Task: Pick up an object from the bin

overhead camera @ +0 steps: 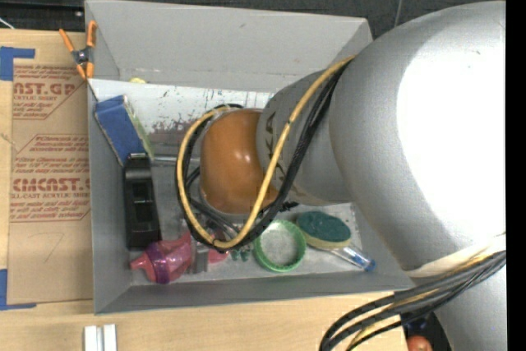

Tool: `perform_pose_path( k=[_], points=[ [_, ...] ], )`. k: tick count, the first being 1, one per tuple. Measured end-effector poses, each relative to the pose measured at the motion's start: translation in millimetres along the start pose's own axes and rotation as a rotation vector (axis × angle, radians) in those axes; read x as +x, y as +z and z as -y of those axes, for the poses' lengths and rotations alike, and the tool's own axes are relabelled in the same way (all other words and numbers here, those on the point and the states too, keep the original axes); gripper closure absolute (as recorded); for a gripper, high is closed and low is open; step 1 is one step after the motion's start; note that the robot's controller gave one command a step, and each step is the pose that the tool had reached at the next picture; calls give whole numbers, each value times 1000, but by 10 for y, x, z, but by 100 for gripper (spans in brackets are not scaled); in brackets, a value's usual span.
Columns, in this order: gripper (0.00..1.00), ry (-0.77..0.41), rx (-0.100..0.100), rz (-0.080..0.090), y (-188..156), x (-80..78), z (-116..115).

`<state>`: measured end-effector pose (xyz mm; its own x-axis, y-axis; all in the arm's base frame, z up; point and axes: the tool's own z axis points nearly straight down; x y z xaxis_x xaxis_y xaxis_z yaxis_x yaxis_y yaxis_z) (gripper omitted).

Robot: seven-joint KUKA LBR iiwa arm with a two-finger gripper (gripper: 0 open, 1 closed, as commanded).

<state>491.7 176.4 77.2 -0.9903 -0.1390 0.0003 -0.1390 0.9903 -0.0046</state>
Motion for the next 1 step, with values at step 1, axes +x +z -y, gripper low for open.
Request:
perform_pose_path(
  k=[1],
  points=[
    [100, -48, 7, -33, 42, -196, 94]
  ],
)
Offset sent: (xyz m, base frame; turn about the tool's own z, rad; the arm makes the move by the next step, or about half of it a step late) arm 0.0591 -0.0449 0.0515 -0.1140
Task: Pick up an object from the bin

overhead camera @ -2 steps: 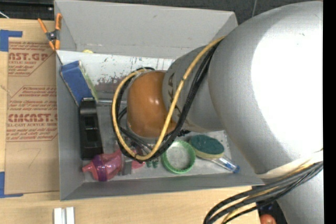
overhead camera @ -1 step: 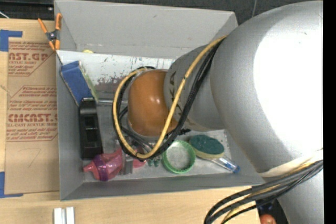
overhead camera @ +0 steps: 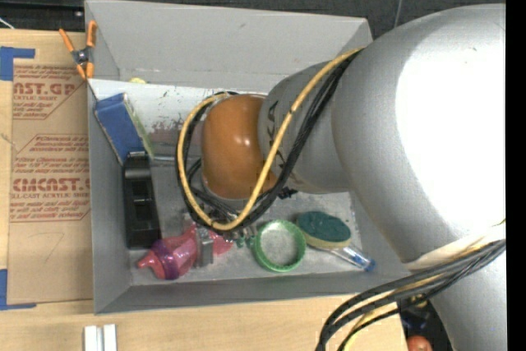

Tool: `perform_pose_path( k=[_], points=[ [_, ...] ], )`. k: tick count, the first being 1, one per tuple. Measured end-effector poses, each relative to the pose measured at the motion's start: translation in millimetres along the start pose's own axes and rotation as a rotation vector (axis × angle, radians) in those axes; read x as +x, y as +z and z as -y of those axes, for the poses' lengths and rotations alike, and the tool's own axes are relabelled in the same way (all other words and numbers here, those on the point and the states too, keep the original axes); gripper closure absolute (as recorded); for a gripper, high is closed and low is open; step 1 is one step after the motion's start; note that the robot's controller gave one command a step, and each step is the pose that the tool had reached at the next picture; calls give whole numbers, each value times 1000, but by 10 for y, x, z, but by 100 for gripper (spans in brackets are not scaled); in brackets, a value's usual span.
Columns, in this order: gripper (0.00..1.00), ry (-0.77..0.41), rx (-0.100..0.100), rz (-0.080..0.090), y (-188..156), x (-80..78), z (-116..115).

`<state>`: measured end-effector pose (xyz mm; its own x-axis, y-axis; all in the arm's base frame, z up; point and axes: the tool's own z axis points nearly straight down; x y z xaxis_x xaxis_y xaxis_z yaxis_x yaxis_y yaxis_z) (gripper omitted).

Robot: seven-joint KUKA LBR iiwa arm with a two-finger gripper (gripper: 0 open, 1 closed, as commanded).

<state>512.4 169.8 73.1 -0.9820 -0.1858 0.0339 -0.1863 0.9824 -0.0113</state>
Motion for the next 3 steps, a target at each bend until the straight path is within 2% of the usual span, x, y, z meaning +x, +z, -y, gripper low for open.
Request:
perform_pose_path(
  k=[1, 2, 3],
  points=[
    [100, -63, -1, 6, -566, -285, 478],
    [100, -60, 4, -19, -742, -203, 310],
    [100, 7, 4, -10, -1086, -309, 316]
  ],
)
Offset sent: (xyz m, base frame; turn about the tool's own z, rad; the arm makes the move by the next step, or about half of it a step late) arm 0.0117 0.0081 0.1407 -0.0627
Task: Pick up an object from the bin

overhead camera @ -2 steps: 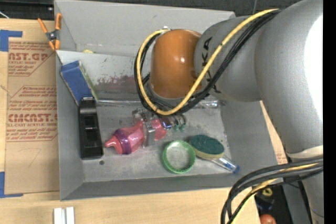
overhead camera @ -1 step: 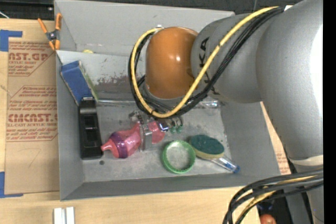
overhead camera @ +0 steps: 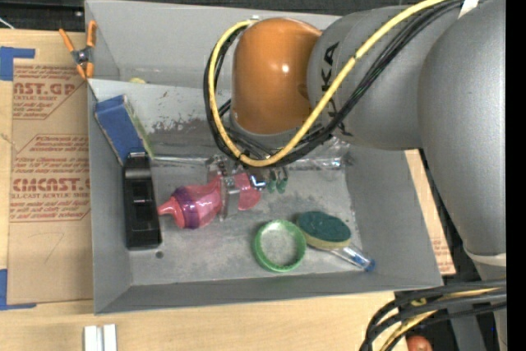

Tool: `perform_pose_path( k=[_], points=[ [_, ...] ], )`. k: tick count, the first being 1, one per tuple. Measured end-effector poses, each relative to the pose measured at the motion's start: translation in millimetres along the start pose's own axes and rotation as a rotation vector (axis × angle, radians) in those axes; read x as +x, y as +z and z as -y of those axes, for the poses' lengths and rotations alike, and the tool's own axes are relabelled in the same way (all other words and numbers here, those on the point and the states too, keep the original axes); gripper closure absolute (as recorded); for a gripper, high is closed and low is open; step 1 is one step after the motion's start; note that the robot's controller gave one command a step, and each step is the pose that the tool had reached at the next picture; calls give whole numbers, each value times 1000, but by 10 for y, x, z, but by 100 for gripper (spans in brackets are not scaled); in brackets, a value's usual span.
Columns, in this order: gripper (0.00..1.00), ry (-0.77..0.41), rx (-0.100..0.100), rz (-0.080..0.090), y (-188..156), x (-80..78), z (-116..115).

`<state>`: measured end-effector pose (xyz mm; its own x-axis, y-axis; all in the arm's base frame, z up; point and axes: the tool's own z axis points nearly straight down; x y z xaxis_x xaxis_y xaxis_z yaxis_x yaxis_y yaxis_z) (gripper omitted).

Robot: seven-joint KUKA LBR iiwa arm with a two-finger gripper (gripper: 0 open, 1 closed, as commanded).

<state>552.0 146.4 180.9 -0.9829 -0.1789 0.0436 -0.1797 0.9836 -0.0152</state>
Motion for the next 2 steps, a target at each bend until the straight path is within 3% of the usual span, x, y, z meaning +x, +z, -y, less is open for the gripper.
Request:
perform_pose_path(
  k=[1, 2],
  points=[
    [100, -286, -3, -8, 912, 124, -46],
    [100, -266, -4, -20, 746, 186, -39]
  ],
)
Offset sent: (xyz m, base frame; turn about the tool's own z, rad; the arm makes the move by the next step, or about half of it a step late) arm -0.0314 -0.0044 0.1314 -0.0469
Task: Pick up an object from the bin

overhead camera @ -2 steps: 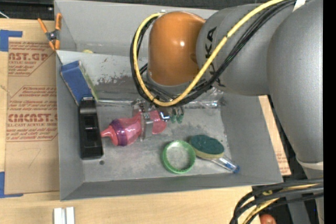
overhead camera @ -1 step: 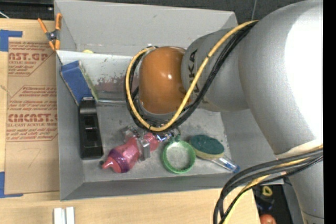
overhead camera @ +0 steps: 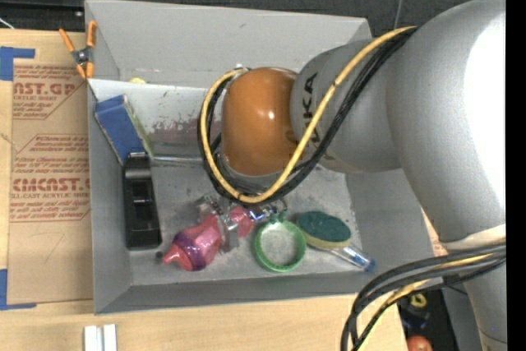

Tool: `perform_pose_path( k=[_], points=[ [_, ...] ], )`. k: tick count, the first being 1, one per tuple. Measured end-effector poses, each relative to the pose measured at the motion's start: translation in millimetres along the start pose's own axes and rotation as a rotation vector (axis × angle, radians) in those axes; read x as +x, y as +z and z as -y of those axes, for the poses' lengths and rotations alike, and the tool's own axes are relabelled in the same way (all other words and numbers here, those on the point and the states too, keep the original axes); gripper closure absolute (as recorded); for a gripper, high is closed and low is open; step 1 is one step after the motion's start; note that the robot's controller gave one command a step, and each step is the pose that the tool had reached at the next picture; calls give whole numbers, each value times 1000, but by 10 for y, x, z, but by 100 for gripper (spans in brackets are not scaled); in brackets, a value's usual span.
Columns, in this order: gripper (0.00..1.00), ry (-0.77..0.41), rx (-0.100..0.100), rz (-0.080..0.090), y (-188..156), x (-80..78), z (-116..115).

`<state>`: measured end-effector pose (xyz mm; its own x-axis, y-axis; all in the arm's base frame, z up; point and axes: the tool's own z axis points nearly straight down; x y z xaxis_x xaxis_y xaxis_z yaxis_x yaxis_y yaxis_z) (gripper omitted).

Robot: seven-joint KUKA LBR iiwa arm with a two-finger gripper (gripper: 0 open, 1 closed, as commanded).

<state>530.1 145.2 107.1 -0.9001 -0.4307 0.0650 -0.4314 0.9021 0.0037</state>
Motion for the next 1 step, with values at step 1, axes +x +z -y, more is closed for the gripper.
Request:
perform_pose_path(
  k=[1],
  points=[
    [100, 128, -1, 0, -265, 250, -203]
  ],
)
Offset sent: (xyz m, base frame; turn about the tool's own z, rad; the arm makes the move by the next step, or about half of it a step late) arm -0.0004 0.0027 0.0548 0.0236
